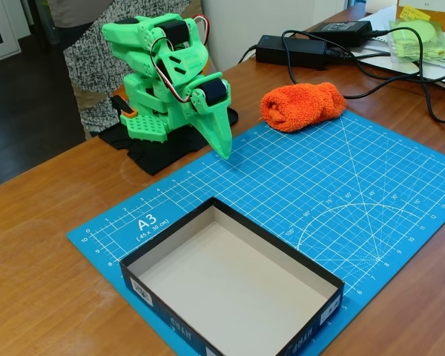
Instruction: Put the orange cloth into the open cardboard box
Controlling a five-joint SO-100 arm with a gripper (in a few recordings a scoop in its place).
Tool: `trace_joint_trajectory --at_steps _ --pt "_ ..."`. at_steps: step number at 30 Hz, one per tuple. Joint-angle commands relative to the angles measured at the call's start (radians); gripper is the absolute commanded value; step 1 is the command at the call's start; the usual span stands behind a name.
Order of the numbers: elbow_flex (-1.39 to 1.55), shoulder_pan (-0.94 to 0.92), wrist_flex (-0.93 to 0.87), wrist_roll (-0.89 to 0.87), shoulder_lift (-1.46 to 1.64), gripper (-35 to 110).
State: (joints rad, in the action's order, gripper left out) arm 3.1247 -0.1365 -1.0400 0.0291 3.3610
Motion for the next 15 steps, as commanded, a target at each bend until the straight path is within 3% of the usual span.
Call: trace_joint_trajectory --at_steps 1,15 --pt "-0.037 -0.018 -0.028 0.011 0.014 0" --pt "-0.037 -0.015 -0.031 -0.012 0.014 0"
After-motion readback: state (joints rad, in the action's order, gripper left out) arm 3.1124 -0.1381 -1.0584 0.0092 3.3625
